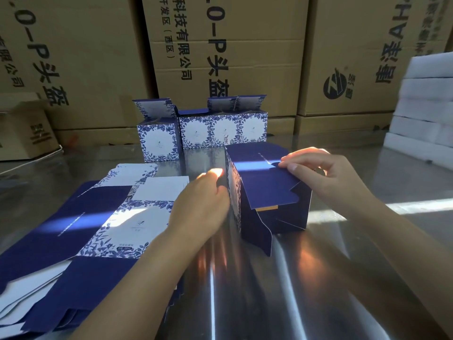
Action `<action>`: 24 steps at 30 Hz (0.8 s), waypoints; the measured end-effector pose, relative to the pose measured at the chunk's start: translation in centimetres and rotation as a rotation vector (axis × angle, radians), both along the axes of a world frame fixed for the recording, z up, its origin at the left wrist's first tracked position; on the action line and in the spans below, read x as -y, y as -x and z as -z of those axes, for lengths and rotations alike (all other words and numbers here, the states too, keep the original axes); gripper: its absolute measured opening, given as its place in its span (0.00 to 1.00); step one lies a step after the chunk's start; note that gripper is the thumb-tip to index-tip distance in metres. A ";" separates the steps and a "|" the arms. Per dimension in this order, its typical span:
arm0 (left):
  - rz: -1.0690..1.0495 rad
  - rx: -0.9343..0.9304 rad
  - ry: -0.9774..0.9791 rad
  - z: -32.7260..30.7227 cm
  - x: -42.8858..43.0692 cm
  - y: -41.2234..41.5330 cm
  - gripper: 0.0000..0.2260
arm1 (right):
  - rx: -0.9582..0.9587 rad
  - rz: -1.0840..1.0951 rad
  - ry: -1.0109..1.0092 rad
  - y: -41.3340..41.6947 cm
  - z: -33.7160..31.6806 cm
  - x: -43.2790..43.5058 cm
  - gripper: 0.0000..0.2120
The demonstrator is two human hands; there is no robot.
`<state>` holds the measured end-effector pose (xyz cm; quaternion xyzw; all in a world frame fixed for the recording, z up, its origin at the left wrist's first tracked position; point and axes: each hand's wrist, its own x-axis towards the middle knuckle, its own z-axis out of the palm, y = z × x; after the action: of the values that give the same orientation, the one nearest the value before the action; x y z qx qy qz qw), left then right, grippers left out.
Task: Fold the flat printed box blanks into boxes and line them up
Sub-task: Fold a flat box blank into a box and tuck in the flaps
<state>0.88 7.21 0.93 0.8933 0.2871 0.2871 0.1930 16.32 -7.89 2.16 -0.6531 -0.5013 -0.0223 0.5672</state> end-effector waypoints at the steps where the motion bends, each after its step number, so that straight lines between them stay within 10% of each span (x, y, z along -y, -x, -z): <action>1: 0.061 0.095 0.037 -0.2 0.2 -0.1 0.19 | 0.012 0.006 0.007 0.0 0.0 0.0 0.10; 7: 0.467 0.217 0.267 0.2 0.8 0.2 0.27 | 0.059 0.044 0.050 0.1 0.0 0.0 0.08; 24: 0.528 0.048 0.207 0.2 0.5 0.8 0.34 | 0.066 0.050 0.108 0.2 -0.3 0.0 0.09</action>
<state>0.12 6.75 0.77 0.9055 0.0676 0.2172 0.3582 16.11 -7.90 2.45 -0.6941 -0.5036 -0.0309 0.5135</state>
